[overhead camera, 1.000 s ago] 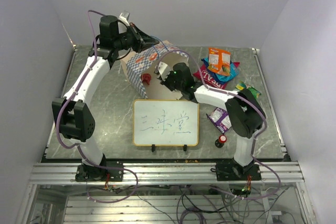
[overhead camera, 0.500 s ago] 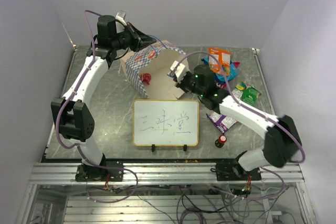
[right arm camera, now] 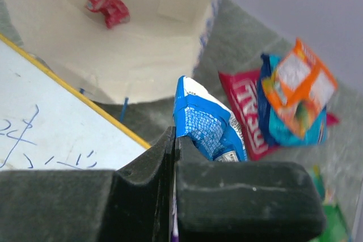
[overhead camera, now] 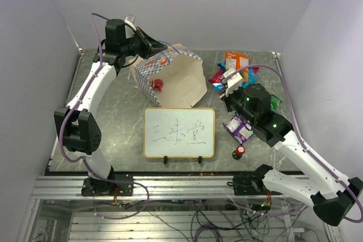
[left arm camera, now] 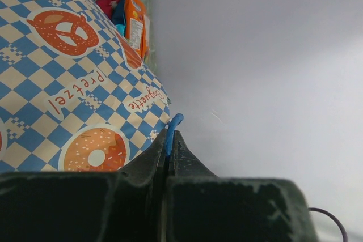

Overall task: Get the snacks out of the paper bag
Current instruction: Place the snack at the center of the board.

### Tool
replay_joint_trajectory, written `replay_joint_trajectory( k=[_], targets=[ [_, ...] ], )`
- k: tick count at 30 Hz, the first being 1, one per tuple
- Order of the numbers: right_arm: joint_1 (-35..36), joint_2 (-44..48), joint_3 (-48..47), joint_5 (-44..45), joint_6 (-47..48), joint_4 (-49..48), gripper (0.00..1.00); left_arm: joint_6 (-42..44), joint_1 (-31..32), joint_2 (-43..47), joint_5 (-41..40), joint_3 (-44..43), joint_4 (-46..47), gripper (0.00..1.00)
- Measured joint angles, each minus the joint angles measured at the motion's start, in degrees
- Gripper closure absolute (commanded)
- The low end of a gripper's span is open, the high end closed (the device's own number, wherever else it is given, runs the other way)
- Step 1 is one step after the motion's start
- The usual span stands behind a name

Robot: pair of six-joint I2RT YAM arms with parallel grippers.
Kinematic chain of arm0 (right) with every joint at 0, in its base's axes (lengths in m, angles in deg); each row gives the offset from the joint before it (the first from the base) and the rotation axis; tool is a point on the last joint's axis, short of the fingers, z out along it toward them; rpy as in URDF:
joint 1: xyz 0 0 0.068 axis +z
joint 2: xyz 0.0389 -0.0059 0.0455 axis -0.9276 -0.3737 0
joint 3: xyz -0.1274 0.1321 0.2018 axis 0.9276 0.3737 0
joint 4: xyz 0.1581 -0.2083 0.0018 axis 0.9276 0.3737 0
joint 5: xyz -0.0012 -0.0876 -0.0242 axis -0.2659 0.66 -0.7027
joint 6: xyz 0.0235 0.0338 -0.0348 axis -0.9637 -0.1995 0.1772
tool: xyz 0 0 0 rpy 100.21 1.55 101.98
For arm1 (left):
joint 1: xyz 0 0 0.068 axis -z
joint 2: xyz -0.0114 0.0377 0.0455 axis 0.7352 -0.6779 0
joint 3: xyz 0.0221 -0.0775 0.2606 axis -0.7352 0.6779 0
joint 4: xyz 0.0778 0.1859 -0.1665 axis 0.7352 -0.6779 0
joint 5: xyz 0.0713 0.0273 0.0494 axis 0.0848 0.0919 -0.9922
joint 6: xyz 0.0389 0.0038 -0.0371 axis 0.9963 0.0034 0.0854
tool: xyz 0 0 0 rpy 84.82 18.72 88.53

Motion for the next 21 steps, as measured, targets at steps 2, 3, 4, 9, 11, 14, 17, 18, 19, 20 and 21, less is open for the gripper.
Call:
replay_joint_trajectory(
  k=[2,3,4,9,11,14,17,18,19,20,21],
  targets=[
    [0.0,0.7,-0.1,4.8,-6.1,4.0,1.00,0.3,0.0,0.2,-0.4,0.0,-0.6,0.93],
    [0.0,0.5,-0.2,8.1,-9.7,6.3,1.00,0.3,0.0,0.4,-0.5,0.0,-0.6,0.93],
    [0.0,0.1,-0.5,11.8,-13.7,8.8,1.00,0.4,0.0,0.5,-0.7,0.0,-0.7,0.93],
    [-0.8,-5.2,-3.5,26.6,-30.6,20.2,1.00,0.3,0.0,1.4,-1.1,0.9,-0.6,0.93],
    [-1.9,-7.6,-3.7,30.6,-35.5,23.5,1.00,0.4,0.0,1.6,-1.3,0.9,-0.7,0.93],
    [-6.4,-10.8,-3.1,33.5,-40.1,26.0,1.00,0.5,0.0,2.1,-1.6,0.9,-1.2,0.93],
    [-12.9,-11.7,0.4,32.9,-41.4,24.9,1.00,0.5,0.0,2.8,-1.9,1.3,-1.3,0.93],
    [-14.8,-12.0,1.7,32.7,-41.7,24.3,1.00,0.5,0.0,3.1,-2.0,1.5,-1.3,0.93],
    [-16.0,-12.5,2.7,32.4,-41.7,23.8,1.00,0.5,0.0,3.4,-2.0,1.7,-1.3,0.93],
    [-16.6,-13.1,3.5,31.9,-41.6,23.1,1.00,0.5,0.0,3.6,-2.0,1.8,-1.4,0.93],
    [-16.8,-13.8,4.0,31.2,-41.5,22.3,1.00,0.5,0.0,3.6,-2.0,1.8,-1.4,0.93]
  ],
)
